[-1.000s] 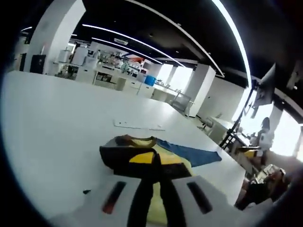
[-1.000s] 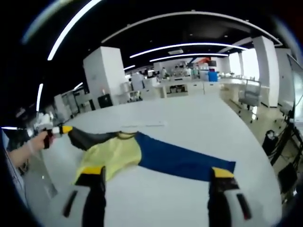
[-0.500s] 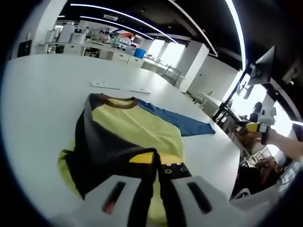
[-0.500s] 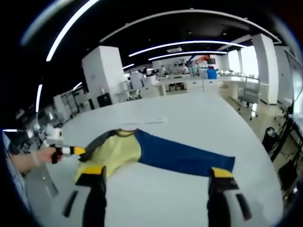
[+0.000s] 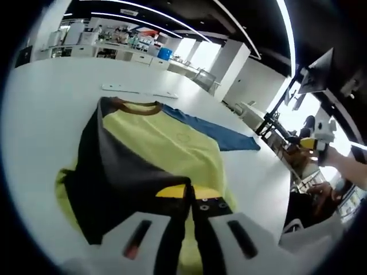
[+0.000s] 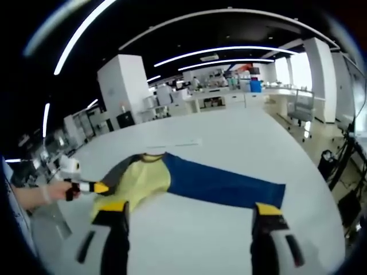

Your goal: Fold the garment on the visible template until the final outline fits inside the template.

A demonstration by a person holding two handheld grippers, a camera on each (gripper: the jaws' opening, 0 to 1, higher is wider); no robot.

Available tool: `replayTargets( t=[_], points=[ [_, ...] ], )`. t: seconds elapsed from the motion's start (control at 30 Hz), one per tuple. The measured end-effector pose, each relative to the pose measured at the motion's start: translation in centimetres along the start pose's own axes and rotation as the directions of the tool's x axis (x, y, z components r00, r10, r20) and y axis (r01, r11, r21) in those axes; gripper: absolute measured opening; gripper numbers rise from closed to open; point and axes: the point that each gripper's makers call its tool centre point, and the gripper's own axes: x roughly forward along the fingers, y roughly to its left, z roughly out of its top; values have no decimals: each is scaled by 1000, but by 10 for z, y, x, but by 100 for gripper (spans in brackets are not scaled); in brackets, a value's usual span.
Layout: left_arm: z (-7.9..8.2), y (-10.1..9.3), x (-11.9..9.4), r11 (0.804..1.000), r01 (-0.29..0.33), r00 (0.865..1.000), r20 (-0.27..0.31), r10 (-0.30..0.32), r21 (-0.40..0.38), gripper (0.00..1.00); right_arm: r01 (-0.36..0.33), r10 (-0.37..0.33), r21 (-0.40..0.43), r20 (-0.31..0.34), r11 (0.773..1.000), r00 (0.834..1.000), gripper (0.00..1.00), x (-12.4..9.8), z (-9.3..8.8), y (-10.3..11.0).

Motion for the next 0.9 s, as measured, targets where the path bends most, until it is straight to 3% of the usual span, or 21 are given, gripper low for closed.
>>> replayTargets(
  t=[0.2,0.33,0.5,0.7,0.77,0.8,0.9],
  points=[
    [9,-13,-5,998,41,999,17,-41,54,10,-10,10,2,2,1000,1000,88,3,0,4],
    [12,-12,-12,997,33,999,23,-35,69,22,-15,15,2,-2,1000,1000,88,3,-2,7],
    [16,-8,-21,996,25,999,42,-29,89,30,-18,18,5,-9,1000,1000,87,3,-4,9],
    [15,26,-33,993,-75,996,50,71,89,50,-19,19,7,-17,1000,1000,86,1,-7,10],
    [15,45,-39,987,-147,988,59,143,69,65,-22,22,8,-19,1000,1000,86,1,-8,11],
    [15,50,-41,986,-154,987,60,150,64,70,-23,23,10,-21,1000,1000,86,1,-8,11],
    [16,67,-48,986,-163,985,64,161,25,71,-22,22,7,-29,1000,999,86,2,-12,11]
  ],
)
